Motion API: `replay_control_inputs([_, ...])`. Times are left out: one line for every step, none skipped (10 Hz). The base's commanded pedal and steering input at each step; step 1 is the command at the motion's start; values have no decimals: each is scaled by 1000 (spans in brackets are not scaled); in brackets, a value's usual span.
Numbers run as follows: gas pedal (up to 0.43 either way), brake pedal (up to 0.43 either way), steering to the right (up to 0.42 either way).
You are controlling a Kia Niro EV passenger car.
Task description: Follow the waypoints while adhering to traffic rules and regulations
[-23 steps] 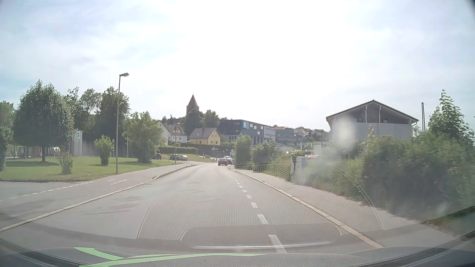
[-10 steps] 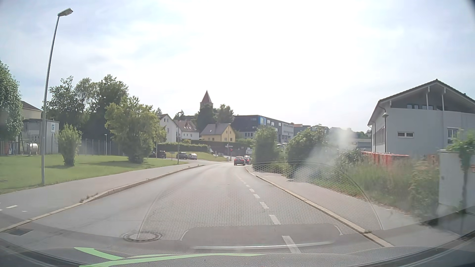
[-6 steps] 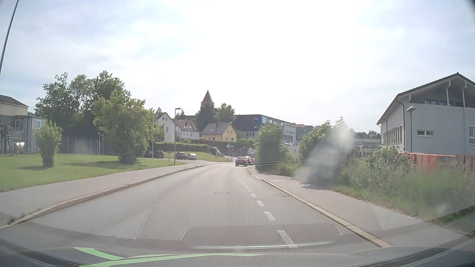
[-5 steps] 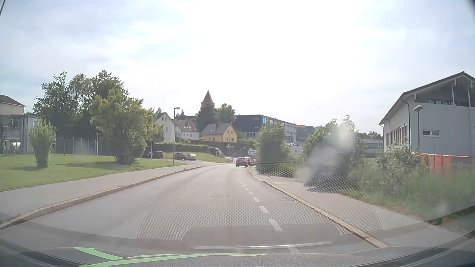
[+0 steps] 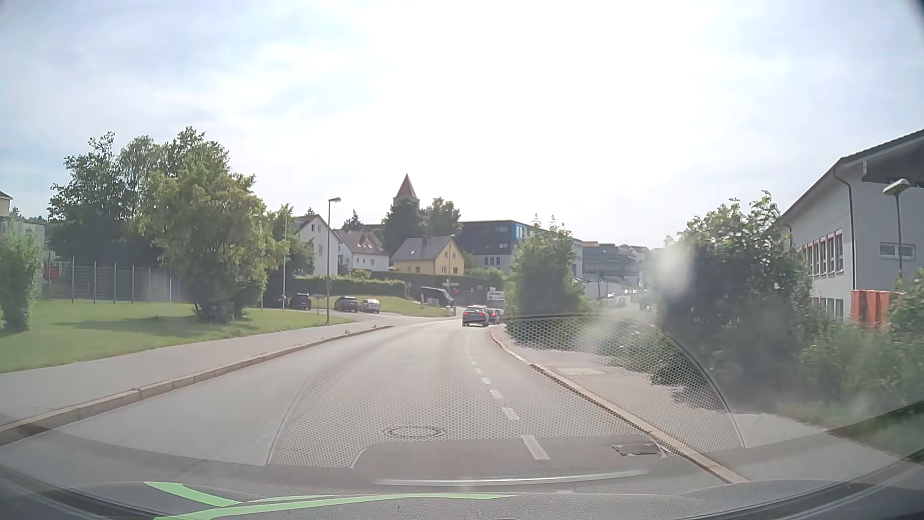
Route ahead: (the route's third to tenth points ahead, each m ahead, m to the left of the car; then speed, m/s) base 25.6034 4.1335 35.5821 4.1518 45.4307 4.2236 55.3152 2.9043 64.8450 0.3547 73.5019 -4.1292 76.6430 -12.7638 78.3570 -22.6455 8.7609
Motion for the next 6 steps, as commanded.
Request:
replay_control_inputs([0,73,-8])
replay_control_inputs([0,67,-6])
replay_control_inputs([0,73,-5])
replay_control_inputs([0,73,-5])
replay_control_inputs([0,79,-5])
replay_control_inputs([0,79,-5])
